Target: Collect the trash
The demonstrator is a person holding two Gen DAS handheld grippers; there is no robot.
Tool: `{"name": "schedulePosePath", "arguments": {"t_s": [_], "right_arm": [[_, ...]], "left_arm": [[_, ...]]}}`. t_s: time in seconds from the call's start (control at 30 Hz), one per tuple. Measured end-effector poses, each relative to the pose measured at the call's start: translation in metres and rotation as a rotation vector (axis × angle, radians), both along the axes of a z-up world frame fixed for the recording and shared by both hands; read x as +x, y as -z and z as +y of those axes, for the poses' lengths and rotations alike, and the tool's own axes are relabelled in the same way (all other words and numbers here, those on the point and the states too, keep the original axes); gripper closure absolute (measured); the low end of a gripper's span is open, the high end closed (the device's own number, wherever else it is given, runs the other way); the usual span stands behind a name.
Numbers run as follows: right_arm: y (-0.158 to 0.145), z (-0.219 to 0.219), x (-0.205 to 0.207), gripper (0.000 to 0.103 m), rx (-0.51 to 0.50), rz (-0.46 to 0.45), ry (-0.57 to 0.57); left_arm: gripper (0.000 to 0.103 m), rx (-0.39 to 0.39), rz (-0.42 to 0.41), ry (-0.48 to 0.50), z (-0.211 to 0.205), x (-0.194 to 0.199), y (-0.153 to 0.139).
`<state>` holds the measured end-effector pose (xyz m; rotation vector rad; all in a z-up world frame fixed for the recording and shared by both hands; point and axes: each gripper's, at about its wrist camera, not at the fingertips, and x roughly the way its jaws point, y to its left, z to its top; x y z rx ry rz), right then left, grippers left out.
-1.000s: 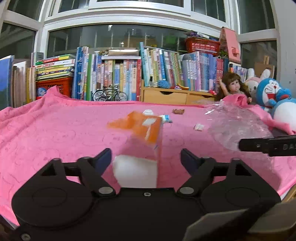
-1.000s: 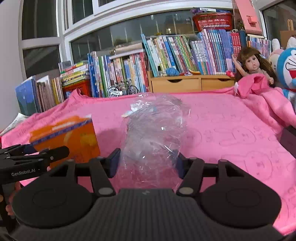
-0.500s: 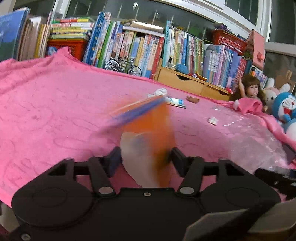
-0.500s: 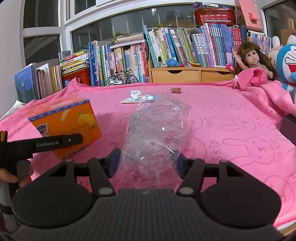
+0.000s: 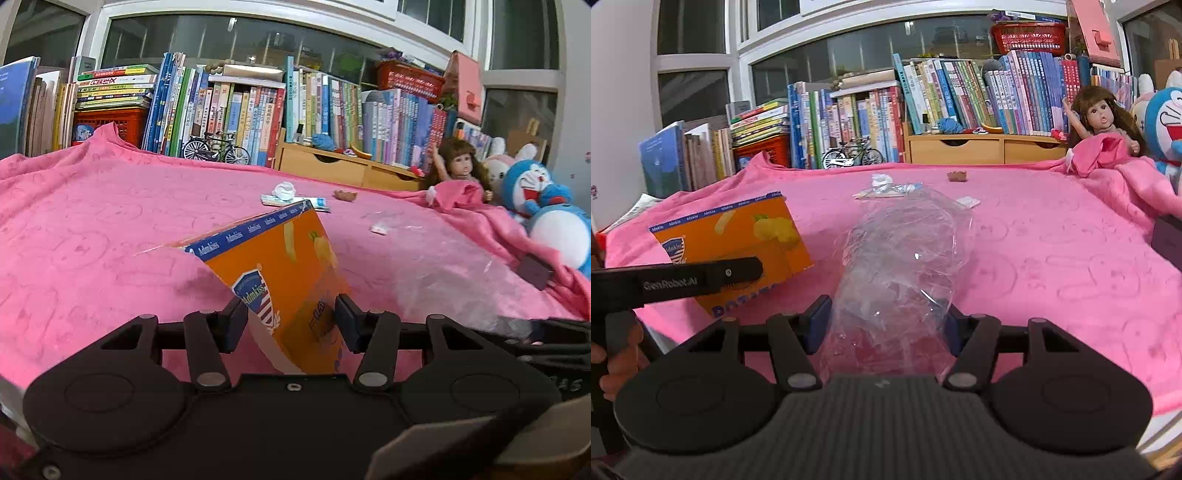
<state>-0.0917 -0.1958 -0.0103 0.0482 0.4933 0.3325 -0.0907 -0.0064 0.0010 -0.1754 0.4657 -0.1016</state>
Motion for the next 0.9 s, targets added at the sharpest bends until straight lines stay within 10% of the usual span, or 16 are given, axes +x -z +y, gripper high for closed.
{"name": "schedulePosePath", "arguments": {"t_s": [0.53, 0.9], "right_arm": [[0.039, -0.008, -0.083, 0.04, 0.073, 0.162, 0.024], [0.091, -0.009, -0.08, 0.043, 0.018, 0.4, 0.094]], "left_arm": [[0.055, 0.058, 0.073, 0.071, -0.013, -0.107, 0.005], [0.055, 0.259, 0.278, 0.194, -0.05, -0.115, 0.054]]}}
